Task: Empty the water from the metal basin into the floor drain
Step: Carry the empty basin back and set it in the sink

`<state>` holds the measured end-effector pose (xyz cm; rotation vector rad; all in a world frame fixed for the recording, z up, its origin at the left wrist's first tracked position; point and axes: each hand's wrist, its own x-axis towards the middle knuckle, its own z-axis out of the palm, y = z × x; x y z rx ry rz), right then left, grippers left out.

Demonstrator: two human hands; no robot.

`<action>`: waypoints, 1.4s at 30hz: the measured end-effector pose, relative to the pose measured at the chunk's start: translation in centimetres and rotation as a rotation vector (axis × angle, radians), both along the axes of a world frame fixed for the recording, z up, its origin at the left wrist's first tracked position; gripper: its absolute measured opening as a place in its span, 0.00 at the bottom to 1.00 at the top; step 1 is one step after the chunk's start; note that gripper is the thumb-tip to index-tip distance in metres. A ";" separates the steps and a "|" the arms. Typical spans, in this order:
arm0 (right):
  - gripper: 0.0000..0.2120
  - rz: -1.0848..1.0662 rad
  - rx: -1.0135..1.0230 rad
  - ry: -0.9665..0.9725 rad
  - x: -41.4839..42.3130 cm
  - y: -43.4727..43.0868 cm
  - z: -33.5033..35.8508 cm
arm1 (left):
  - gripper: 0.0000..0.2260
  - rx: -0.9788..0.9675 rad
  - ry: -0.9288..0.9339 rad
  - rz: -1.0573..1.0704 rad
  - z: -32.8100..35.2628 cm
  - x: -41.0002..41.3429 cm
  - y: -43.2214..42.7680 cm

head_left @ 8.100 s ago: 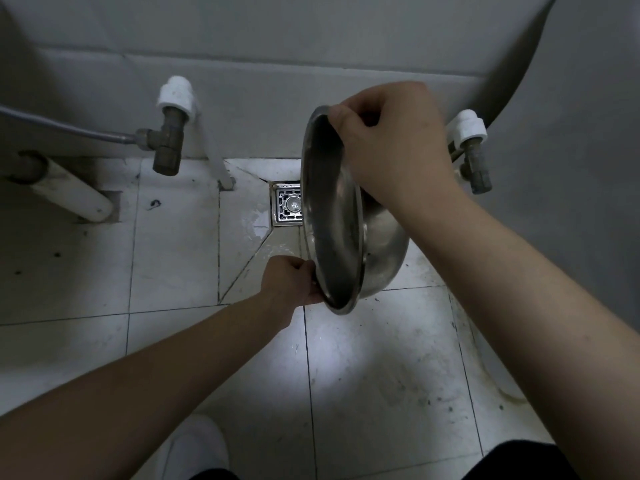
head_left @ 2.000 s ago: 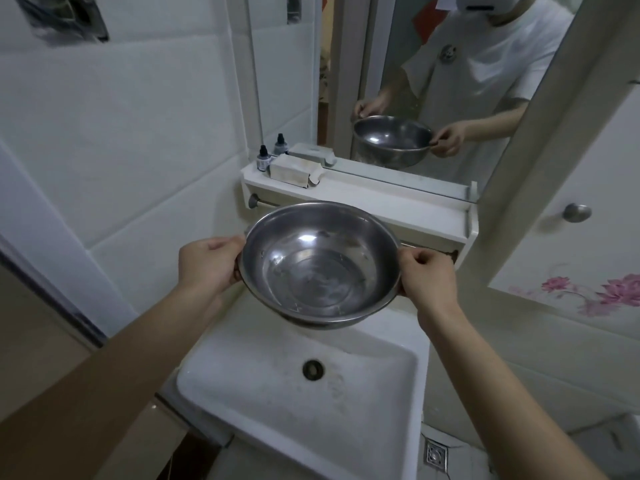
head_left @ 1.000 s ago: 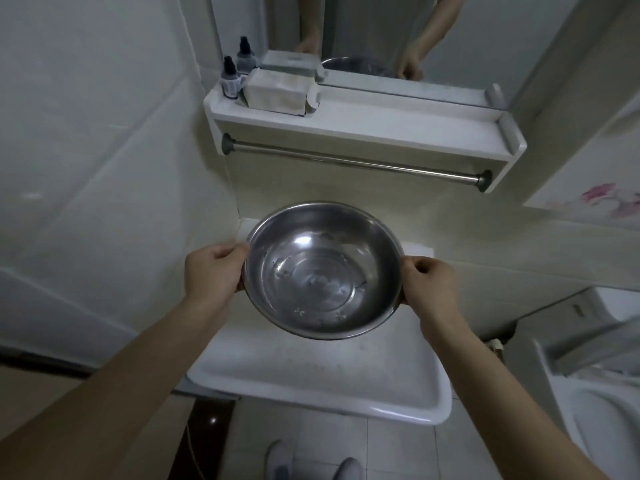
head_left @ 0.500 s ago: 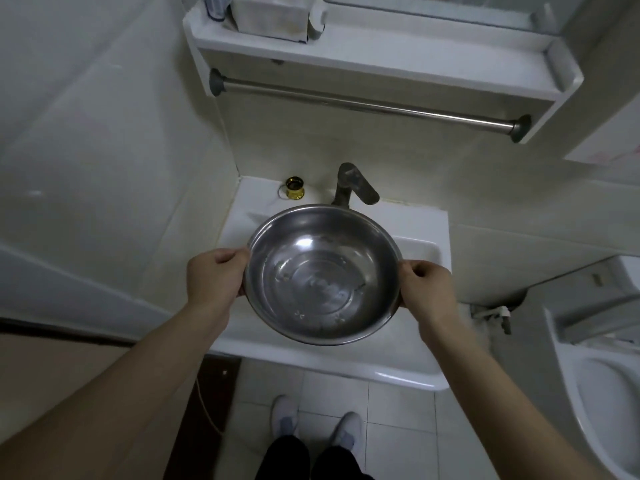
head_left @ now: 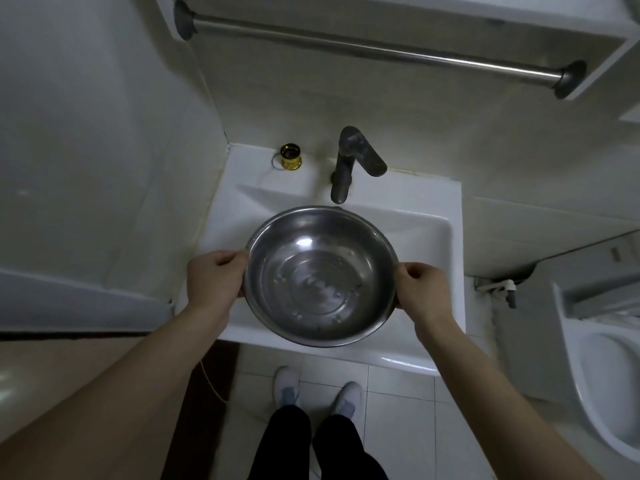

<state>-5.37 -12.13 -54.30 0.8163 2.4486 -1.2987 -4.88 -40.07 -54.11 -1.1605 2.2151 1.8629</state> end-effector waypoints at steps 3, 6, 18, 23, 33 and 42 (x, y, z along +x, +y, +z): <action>0.17 0.012 0.013 -0.033 -0.2 -0.1 -0.9 | 0.09 -0.004 -0.030 -0.005 -1.1 -0.2 -0.2; 0.16 0.019 0.030 -0.057 -0.4 -0.1 -1.6 | 0.08 -0.012 -0.044 -0.002 -2.1 -0.5 -0.2; 0.15 -0.017 0.026 -0.115 -2.7 0.4 -5.4 | 0.10 -0.042 -0.093 -0.048 -6.4 -2.6 0.0; 0.14 -0.053 0.027 -0.113 -3.9 0.4 -6.9 | 0.09 -0.061 -0.117 -0.048 -7.8 -3.8 0.3; 0.12 -0.088 0.015 -0.173 -5.5 0.1 -10.3 | 0.10 -0.093 -0.174 -0.068 -11.4 -5.3 0.4; 0.10 -0.145 0.018 -0.226 -6.3 0.1 -14.1 | 0.11 -0.106 -0.220 -0.069 -15.2 -6.3 0.6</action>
